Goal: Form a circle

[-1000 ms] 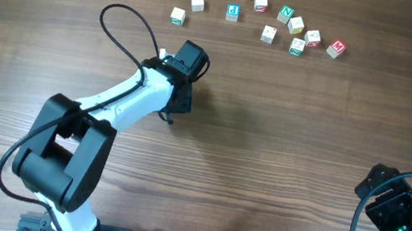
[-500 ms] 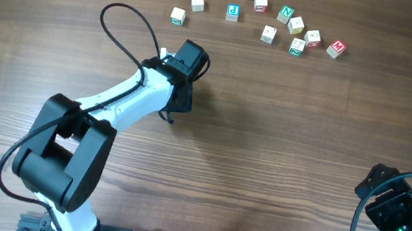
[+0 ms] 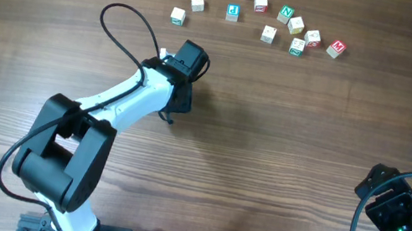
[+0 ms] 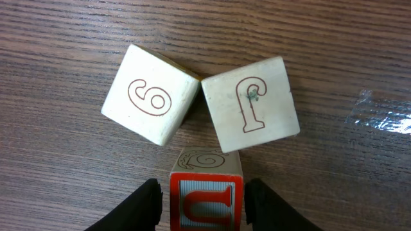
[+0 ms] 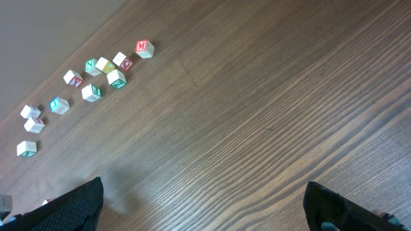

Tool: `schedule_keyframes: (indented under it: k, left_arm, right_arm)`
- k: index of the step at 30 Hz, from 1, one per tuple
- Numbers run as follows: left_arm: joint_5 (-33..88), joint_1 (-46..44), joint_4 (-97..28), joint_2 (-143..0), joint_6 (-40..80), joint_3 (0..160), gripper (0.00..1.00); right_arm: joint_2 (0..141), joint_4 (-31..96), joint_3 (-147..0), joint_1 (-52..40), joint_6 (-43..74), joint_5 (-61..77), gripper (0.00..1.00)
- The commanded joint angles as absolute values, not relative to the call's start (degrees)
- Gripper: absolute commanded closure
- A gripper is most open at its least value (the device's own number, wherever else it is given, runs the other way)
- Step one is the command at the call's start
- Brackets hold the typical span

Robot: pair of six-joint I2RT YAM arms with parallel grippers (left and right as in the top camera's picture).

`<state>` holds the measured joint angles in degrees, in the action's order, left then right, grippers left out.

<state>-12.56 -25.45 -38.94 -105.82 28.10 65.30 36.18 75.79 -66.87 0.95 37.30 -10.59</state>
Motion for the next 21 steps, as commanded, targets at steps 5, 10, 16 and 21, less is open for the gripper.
schedule_keyframes:
  k: [5,10,16,21]
  left_arm:
    - [-15.5,-25.6,-39.2,-105.0,29.2,64.9,0.55]
    - [-15.5,-25.6,-39.2,-105.0,29.2,64.9,0.55]
    - [-15.5,-25.6,-39.1,-105.0,29.2,64.9,0.55]
    - [-15.5,-25.6,-38.2,-105.0,29.1,65.1,0.51]
  right_arm:
    - [35.9,75.9,-66.9,0.8,37.7,-10.9,0.0]
    - [35.9,75.9,-66.9,0.8,37.7,-10.9,0.0]
    - [35.9,75.9,-66.9,0.8,37.7,-10.9,0.0]
    - [35.9,75.9,-66.9,0.8,37.7,-10.9,0.0]
